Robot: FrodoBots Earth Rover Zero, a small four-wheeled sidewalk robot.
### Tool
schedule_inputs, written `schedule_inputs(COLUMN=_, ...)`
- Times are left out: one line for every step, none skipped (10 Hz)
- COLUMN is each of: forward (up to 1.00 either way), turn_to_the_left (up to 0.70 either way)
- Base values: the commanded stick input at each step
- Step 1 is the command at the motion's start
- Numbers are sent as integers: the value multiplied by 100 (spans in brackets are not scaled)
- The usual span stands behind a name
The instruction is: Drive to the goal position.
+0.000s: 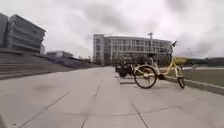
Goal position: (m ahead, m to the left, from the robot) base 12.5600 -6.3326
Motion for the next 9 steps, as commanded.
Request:
schedule_inputs(forward=70, turn_to_the_left=0)
schedule_inputs(forward=70, turn_to_the_left=0)
schedule_inputs(forward=70, turn_to_the_left=0)
schedule_inputs(forward=70, turn_to_the_left=0)
schedule_inputs(forward=70, turn_to_the_left=0)
schedule_inputs(forward=70, turn_to_the_left=0)
schedule_inputs(forward=70, turn_to_the_left=0)
schedule_inputs(forward=70, turn_to_the_left=0)
schedule_inputs(forward=70, turn_to_the_left=0)
